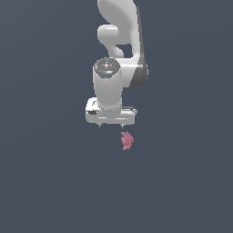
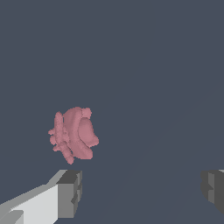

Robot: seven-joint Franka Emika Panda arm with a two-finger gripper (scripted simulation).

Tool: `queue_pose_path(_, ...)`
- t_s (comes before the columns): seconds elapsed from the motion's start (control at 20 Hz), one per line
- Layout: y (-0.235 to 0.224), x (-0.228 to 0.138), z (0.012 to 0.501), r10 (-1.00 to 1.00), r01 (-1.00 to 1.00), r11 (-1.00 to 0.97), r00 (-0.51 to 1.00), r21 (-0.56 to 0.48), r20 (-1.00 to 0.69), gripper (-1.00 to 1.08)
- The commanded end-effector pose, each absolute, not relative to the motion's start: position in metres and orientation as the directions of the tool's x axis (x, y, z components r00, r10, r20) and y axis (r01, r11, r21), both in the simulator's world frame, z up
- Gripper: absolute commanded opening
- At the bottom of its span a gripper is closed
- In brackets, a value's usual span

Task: Pick up the object and move it to a goal position.

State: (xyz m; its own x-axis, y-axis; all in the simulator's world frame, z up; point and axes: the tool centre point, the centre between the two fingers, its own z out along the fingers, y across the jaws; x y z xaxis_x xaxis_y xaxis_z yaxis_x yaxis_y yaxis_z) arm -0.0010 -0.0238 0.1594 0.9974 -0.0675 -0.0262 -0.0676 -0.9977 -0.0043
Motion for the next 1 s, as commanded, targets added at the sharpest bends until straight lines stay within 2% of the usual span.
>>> queue_pose_path(0.0, -0.024, -0.001, 0.159, -0.067, -0.068, -0.998, 0.997, -0.004, -0.026, 1.0)
queue_pose_path(0.95, 0.01, 0.003, 0.141, 0.039, 0.039, -0.999, 0.999, -0.003, -0.038, 1.0)
